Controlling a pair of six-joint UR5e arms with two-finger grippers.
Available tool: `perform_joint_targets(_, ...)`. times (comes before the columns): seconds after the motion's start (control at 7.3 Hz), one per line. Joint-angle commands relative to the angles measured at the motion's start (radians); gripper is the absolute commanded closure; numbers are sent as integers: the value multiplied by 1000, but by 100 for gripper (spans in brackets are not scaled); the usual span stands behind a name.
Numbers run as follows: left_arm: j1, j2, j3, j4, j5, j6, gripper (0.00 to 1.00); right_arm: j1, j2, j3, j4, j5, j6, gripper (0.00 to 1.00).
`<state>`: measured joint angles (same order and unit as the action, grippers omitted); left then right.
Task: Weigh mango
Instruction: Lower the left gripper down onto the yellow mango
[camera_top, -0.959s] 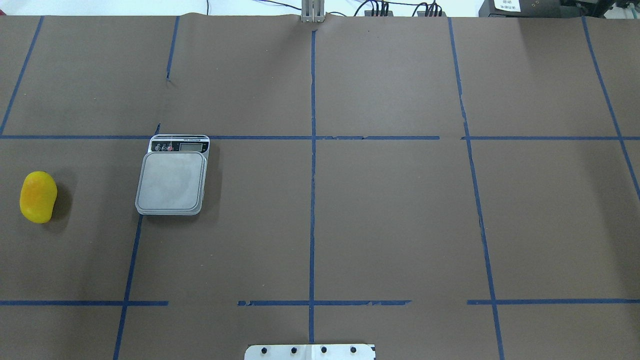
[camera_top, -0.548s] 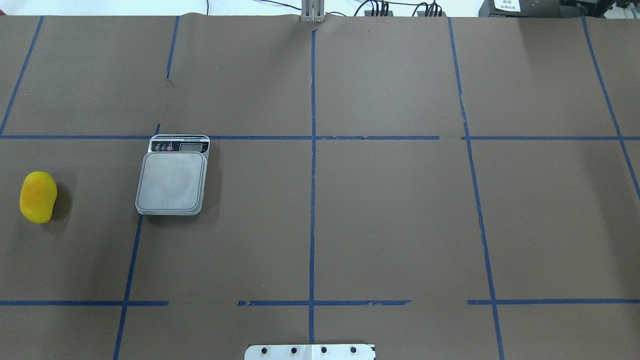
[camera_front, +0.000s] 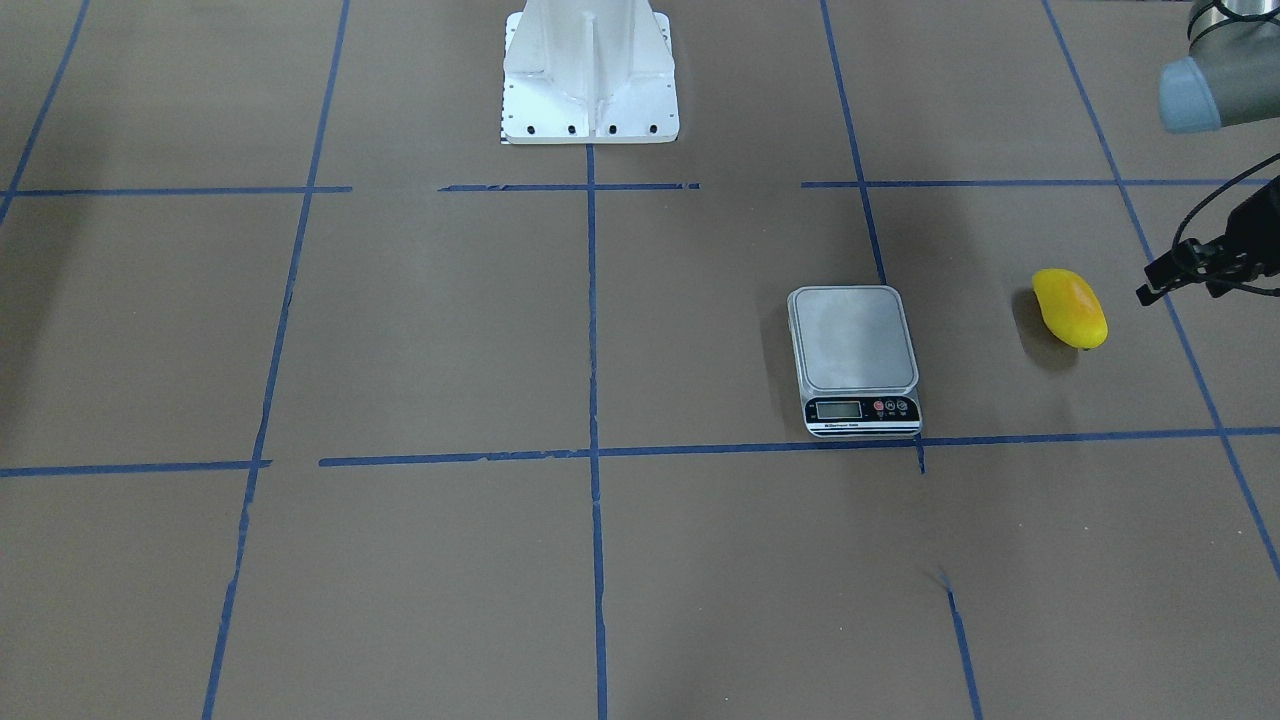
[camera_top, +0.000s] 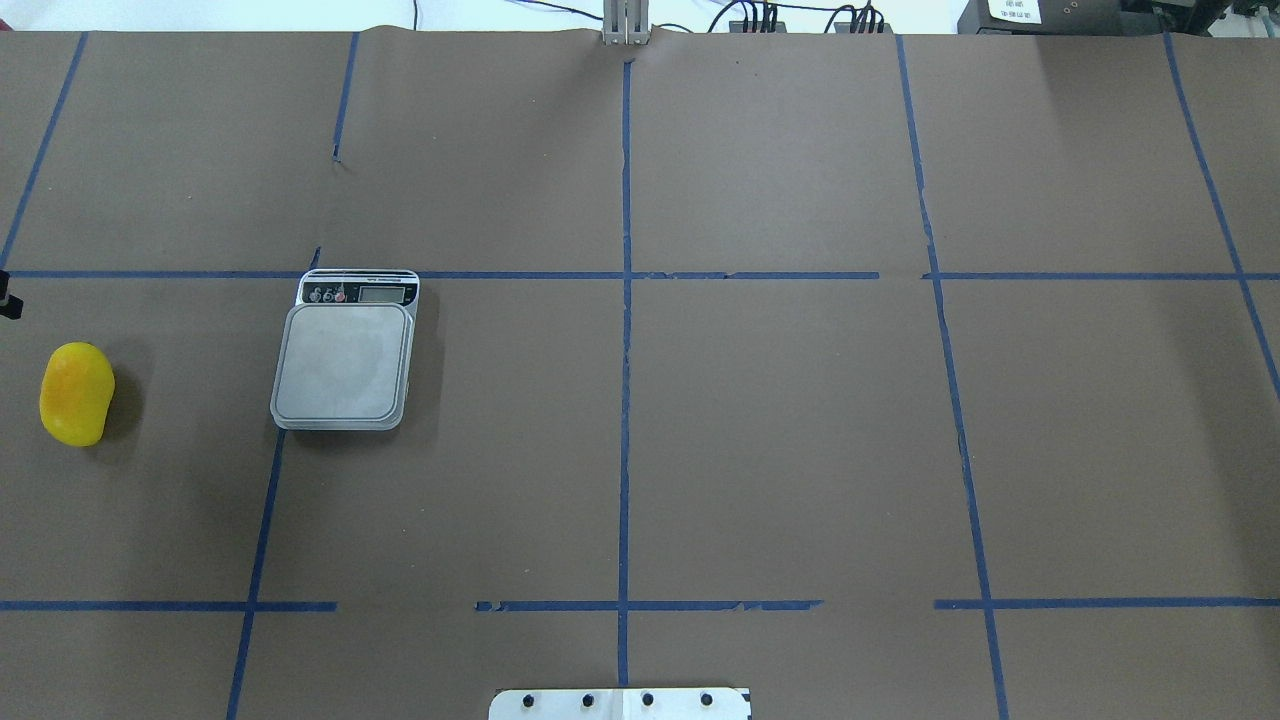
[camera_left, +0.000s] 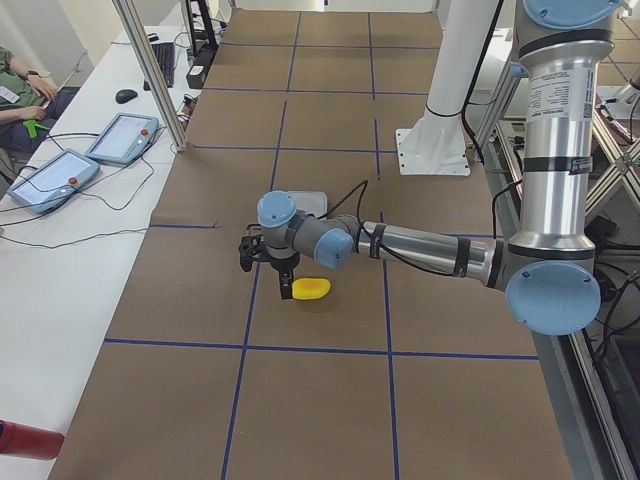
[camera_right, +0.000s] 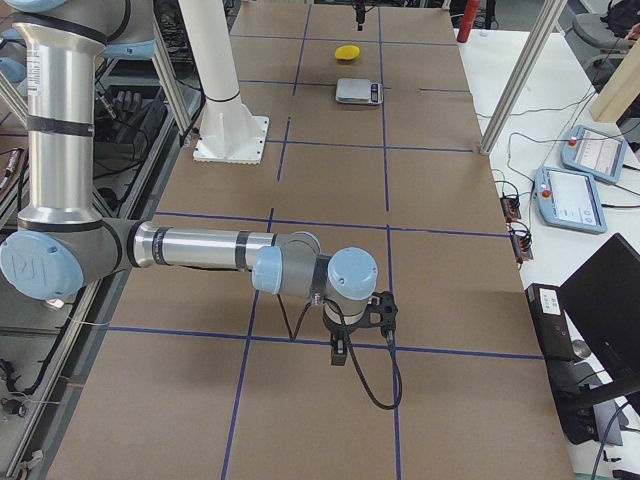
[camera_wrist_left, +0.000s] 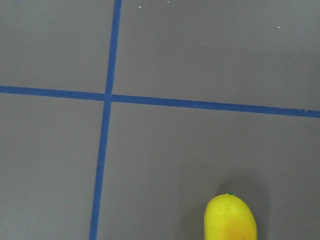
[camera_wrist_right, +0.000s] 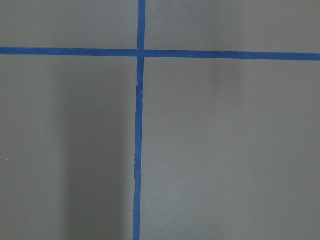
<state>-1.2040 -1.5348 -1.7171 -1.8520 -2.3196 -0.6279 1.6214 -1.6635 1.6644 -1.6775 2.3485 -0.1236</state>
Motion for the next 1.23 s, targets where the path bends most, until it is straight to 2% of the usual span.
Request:
perform_joint_targets(0.0, 90, 8, 20, -77, 8, -91, 0, 0, 1, 0, -1, 0, -1, 0)
perform_joint_targets(0.14, 121, 10, 27, -114, 52, -125, 0, 0, 1, 0, -1, 0, -1, 0)
perform_joint_targets(0.55, 168, 10, 121, -203, 60, -127, 0, 0, -1, 0, -1, 0, -1, 0)
perform_joint_targets(1.1, 225, 10, 149, -217, 49, -127, 0, 0, 1, 0, -1, 0, -1, 0)
